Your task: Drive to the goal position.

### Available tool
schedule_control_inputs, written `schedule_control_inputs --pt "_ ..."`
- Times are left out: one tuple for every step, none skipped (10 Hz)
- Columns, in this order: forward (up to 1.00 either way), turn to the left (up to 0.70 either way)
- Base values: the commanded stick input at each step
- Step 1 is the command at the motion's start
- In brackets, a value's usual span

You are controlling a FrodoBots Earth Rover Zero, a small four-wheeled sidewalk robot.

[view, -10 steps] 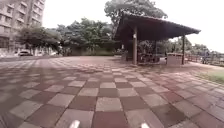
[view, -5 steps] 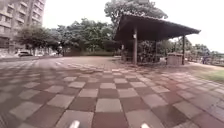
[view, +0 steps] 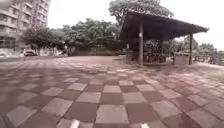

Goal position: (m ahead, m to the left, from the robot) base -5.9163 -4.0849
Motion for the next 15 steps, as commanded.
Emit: schedule_control_inputs --pt "0.70 0.27" --pt "0.70 0.27" --pt "0.70 0.27" --pt "0.70 0.27" --pt "0.70 0.27" --pt "0.70 0.27" --pt "0.70 0.27" --pt "0.70 0.27" --pt "0.70 0.27" --pt "0.70 0.27" --pt "0.70 0.27" --pt "0.70 0.27" --pt "0.70 0.27" --pt "0.70 0.27" --pt "0.70 0.27"
